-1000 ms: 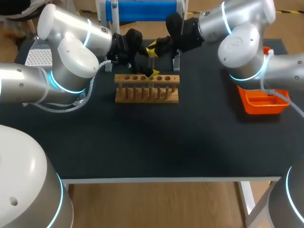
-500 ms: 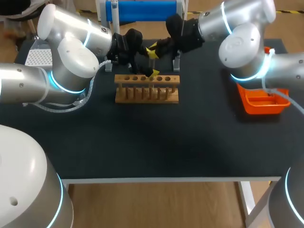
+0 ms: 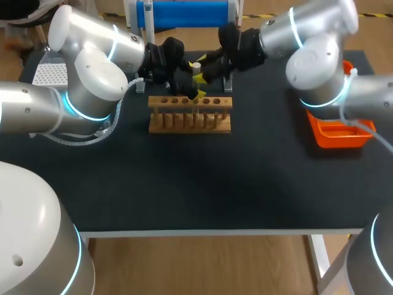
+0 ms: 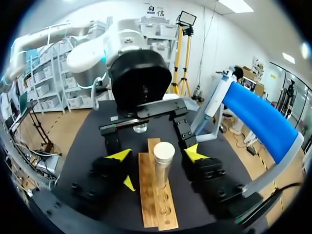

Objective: Invert the test tube, pick up the pipette, mount the tip to pipette, aspirate from beaker and dispense into the tube, eject the tip, return the pipette, and cap with the stopper.

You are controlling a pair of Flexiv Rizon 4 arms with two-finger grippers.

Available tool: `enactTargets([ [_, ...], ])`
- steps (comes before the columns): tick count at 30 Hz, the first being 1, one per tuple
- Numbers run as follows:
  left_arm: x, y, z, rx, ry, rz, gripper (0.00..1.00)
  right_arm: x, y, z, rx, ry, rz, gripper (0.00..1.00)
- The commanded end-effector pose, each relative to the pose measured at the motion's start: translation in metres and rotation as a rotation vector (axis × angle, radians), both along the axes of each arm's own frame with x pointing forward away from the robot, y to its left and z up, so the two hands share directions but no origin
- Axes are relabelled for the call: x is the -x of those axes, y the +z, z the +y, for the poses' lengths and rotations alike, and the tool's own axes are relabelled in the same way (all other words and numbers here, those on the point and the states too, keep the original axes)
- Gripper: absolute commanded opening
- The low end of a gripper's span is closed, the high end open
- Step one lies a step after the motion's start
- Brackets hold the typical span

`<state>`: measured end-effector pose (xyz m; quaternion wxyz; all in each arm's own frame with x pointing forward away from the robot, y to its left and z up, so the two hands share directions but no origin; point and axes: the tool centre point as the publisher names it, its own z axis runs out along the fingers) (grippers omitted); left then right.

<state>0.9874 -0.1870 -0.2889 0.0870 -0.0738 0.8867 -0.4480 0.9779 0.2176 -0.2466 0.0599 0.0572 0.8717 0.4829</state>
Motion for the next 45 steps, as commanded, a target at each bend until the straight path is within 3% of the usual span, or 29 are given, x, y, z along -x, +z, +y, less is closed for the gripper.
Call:
enactTargets([
  [1, 0.0, 0.0, 0.0, -0.002, -0.001, 0.002, 1.0, 0.002, 0.006, -0.011, -0.045, 0.027, -0.008, 1.0],
  [12, 0.0, 0.0, 0.0, -0.002, -0.001, 0.002, 1.0, 0.007, 0.031, -0.024, -0.209, 0.181, -0.017, 1.0],
  [24, 0.0, 0.0, 0.0, -0.002, -0.001, 0.002, 1.0, 0.008, 0.053, -0.025, -0.399, 0.335, 0.064, 1.0],
  [25, 0.0, 0.0, 0.0, -0.002, -0.001, 0.002, 1.0, 0.008, 0.055, -0.024, -0.417, 0.35, 0.069, 0.54],
  [26, 0.0, 0.0, 0.0, -0.002, -0.001, 0.002, 1.0, 0.008, 0.056, -0.023, -0.425, 0.353, 0.068, 0.46],
  [28, 0.0, 0.0, 0.0, -0.002, -0.001, 0.002, 1.0, 0.008, 0.059, -0.021, -0.45, 0.372, 0.071, 0.0],
  [39, 0.0, 0.0, 0.0, -0.002, -0.001, 0.002, 1.0, 0.001, 0.062, -0.005, -0.546, 0.418, 0.123, 0.0],
  [45, 0.0, 0.0, 0.0, -0.002, -0.001, 0.002, 1.0, -0.002, 0.057, 0.007, -0.537, 0.423, 0.131, 0.0],
])
